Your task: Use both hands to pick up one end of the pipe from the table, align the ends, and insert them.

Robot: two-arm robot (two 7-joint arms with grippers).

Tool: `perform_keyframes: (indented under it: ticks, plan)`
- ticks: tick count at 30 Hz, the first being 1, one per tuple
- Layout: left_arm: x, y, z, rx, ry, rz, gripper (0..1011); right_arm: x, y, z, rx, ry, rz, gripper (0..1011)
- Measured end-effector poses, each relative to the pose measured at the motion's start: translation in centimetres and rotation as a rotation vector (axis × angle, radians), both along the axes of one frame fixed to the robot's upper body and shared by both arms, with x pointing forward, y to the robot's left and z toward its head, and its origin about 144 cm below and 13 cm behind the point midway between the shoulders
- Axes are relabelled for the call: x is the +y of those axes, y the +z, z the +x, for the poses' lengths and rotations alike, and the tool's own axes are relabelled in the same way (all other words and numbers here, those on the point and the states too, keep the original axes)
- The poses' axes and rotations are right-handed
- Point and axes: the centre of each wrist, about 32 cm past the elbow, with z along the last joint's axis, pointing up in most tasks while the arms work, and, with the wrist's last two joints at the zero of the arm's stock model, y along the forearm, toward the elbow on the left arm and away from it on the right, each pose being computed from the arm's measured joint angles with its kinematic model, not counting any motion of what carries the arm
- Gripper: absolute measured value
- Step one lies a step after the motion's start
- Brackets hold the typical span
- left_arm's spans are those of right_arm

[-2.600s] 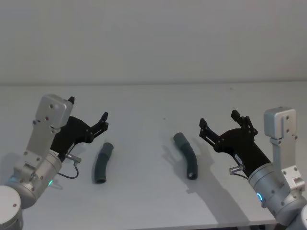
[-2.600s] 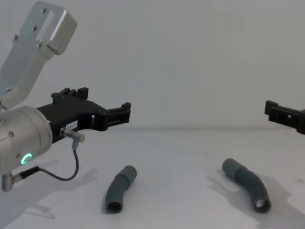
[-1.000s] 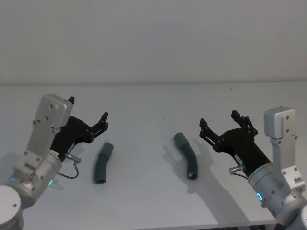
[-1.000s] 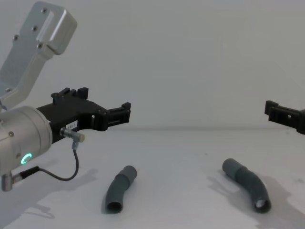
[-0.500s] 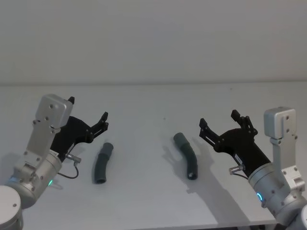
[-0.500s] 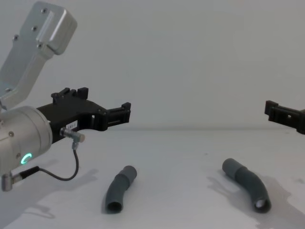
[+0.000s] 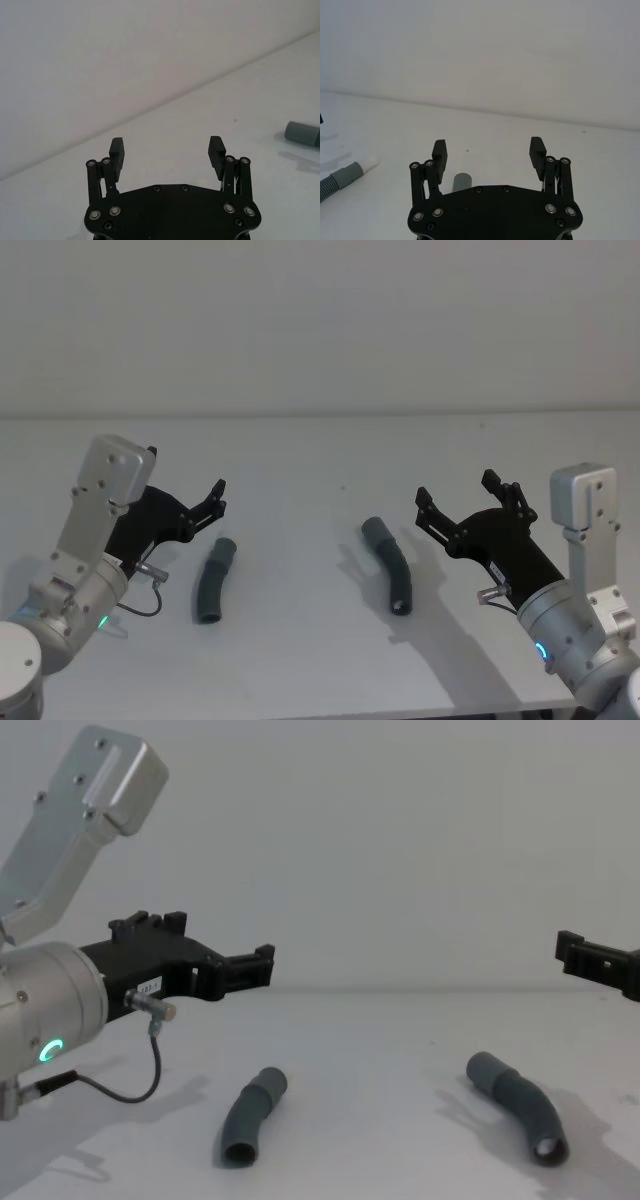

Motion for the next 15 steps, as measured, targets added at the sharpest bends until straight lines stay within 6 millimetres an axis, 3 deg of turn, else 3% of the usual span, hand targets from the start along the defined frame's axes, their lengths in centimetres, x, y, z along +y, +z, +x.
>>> perform_keyframes:
  ticks: [15]
  plan:
    - [0.5, 1.8, -0.9, 0.174, -0.004, 0.085, 1001, 0.0, 0.0, 0.0, 0.000, 0.000, 0.000, 1000]
